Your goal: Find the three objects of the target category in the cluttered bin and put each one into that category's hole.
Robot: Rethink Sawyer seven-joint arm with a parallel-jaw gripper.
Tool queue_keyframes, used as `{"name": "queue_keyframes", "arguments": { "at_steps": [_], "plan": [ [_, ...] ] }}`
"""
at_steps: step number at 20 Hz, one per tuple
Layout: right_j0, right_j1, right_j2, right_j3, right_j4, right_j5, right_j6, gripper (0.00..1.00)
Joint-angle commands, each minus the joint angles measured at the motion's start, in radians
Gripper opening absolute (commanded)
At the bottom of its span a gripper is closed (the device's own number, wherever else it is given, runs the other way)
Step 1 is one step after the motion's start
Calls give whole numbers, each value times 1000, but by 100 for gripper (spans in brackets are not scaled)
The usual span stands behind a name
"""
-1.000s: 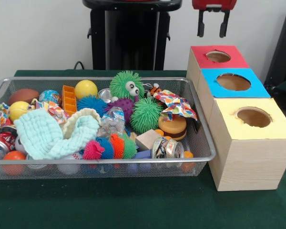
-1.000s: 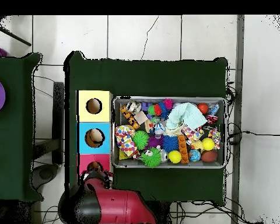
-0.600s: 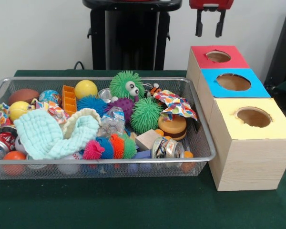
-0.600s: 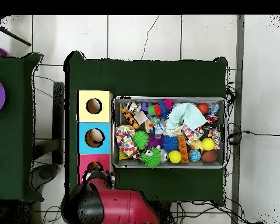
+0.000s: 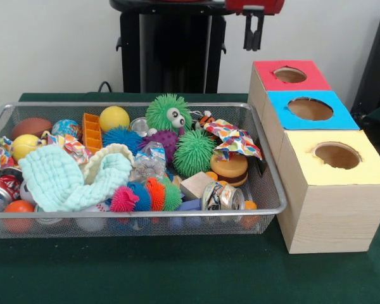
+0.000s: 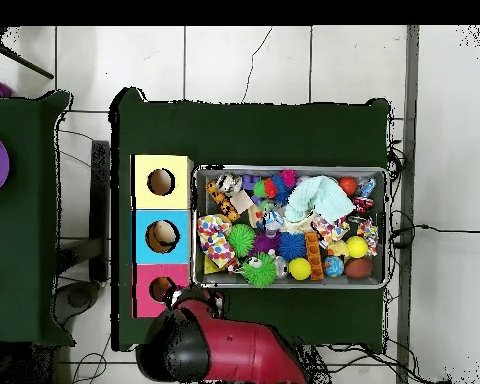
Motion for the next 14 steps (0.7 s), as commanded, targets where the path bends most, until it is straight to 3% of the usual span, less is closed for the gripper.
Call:
{"name": "queue_keyframes", "arguments": {
  "at_steps": [1,4,14],
  "plan": [
    [-155,-36,144,-57,-66,169,-153,0],
    [-219,-15,191,-56,-106,135,-169,0],
    [-250,201,211,-146,-295,-77,-61,0]
  ]
}}
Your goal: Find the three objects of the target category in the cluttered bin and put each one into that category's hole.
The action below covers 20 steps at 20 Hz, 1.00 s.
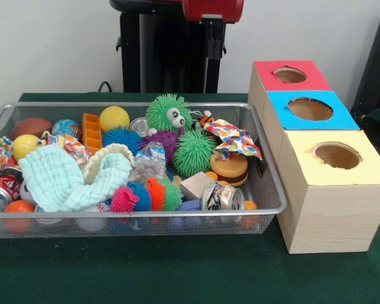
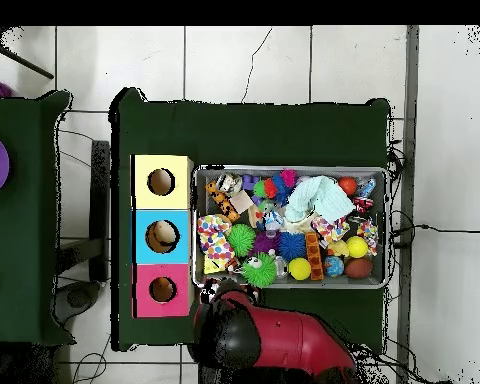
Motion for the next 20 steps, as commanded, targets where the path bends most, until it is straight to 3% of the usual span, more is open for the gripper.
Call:
{"name": "queue_keyframes", "arguments": {
  "at_steps": [1,7,20],
  "plan": [
    [-23,178,101,-134,-155,-117,-47,0],
    [13,248,82,-184,-192,-183,26,0],
    [13,318,88,-242,-217,-224,42,0]
  ]
}}
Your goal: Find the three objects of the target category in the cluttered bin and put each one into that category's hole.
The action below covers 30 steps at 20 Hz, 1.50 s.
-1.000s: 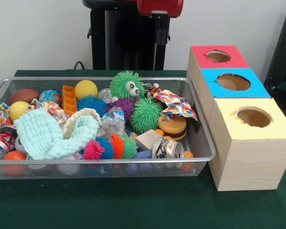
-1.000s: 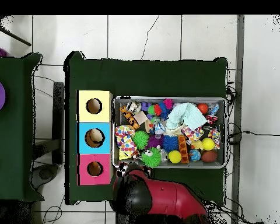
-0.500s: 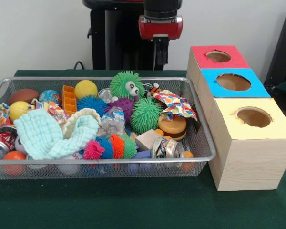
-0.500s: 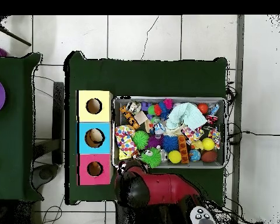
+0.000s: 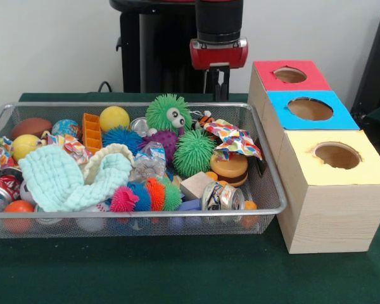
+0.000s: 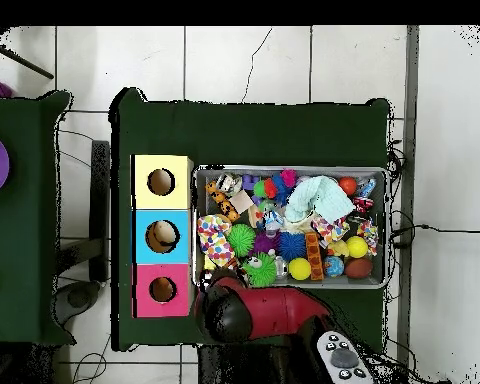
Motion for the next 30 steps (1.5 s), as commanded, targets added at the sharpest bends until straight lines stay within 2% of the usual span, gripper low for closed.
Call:
{"name": "queue_keyframes", "arguments": {
  "at_steps": [1,30],
  "plan": [
    [-3,62,70,-125,-59,-64,45,0],
    [-65,162,82,-190,-195,-118,32,0]
  ]
}}
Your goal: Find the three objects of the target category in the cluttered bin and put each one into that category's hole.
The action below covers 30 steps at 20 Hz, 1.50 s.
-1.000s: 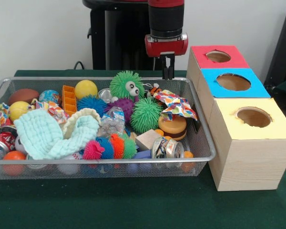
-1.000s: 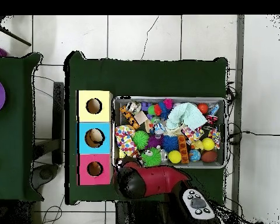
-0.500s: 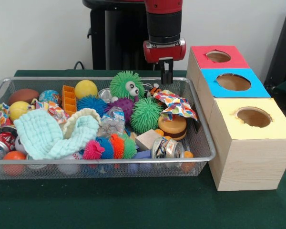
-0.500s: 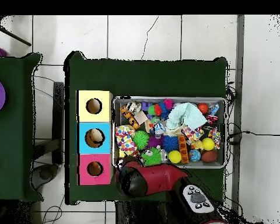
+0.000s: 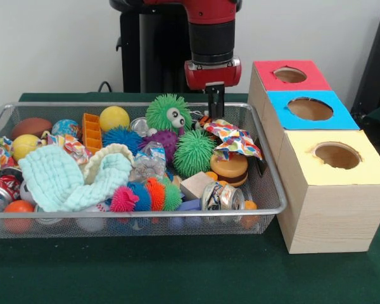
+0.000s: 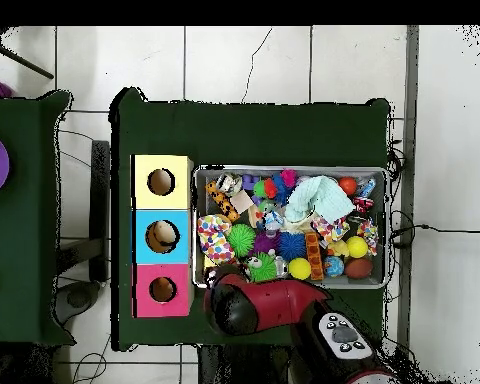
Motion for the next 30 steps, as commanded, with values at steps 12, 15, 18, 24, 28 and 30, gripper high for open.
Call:
{"name": "queue_keyframes", "arguments": {
  "at_steps": [12,15,18,24,28,30],
  "plan": [
    [-29,30,83,-126,-68,9,28,100],
    [-39,35,94,-124,-73,19,18,100],
    [-41,49,86,-130,-95,-5,11,100],
    [-77,91,96,-170,-166,-28,-24,100],
    [-40,109,53,-192,-196,-92,15,100],
    [-14,110,28,-199,-197,-106,37,100]
  ]
}}
